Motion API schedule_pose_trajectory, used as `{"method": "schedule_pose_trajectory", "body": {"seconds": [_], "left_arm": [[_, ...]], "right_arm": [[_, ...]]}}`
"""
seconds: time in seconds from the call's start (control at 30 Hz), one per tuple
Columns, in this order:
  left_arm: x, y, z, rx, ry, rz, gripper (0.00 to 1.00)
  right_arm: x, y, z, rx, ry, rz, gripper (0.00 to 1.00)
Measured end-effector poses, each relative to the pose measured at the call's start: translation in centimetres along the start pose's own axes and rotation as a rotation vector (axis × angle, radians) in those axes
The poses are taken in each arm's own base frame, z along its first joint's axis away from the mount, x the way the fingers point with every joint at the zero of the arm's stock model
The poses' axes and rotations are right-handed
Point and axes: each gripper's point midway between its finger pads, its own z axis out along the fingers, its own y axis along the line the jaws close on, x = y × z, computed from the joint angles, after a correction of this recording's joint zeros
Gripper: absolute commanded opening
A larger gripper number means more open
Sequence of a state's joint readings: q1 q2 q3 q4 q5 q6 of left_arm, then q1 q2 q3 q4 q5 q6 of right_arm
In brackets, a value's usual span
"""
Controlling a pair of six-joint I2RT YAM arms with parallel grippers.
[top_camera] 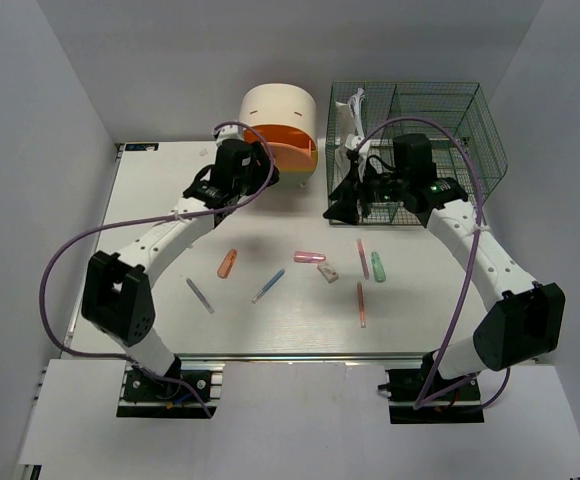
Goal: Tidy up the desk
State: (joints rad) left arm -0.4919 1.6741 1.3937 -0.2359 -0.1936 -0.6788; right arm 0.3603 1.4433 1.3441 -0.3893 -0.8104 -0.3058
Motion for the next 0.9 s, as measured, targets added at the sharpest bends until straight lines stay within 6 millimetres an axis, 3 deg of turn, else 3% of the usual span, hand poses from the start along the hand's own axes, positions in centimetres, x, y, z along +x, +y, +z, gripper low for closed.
{"method": "schedule_pose_trajectory", "body": {"seconds": [0.07,0.13,0.17,0.2,0.3,0.33,0.4,0.43,0.53,0.73,0.9], "left_arm": [[0.1,0.4,-1.0,0.002,-0.003,0.005,0.69],[0.2,0.9,-2.3,0.002,-0.007,0.008,0.60],[0.4,1.3,-3.0,0.001,-0.009,0.011,0.54],[0.4,1.7,-3.7,-0.001,-0.015,0.013,0.41],[0.7,3.1,-6.4,-0.010,-0.025,0.024,0.26],[0.7,3.5,-7.4,-0.010,-0.029,0.030,0.25],[0.4,3.9,-9.1,-0.008,-0.040,0.040,0.30],[0.3,4.0,-9.8,-0.004,-0.046,0.043,0.45],[0.0,4.6,-12.3,0.000,-0.058,0.049,0.68],[1.3,7.0,-15.9,-0.034,-0.057,0.028,0.73],[3.1,9.0,-17.3,-0.079,-0.036,-0.004,0.73]], "right_arm": [[0.3,0.8,0.0,-0.049,0.006,-0.062,0.64],[1.2,1.8,-0.2,-0.111,0.026,-0.125,0.63],[1.9,2.4,-0.2,-0.145,0.043,-0.150,0.59],[2.6,2.8,-0.3,-0.171,0.063,-0.166,0.55],[5.1,3.8,0.0,-0.230,0.135,-0.165,0.40],[5.9,3.9,0.2,-0.237,0.164,-0.151,0.33],[7.4,4.0,0.6,-0.230,0.218,-0.128,0.29],[8.2,4.2,0.7,-0.224,0.244,-0.112,0.27],[11.3,4.9,1.4,-0.183,0.351,-0.047,0.30],[17.4,5.5,2.2,-0.006,0.560,0.109,0.42],[18.0,4.1,2.8,0.165,0.577,0.216,0.52]]}}
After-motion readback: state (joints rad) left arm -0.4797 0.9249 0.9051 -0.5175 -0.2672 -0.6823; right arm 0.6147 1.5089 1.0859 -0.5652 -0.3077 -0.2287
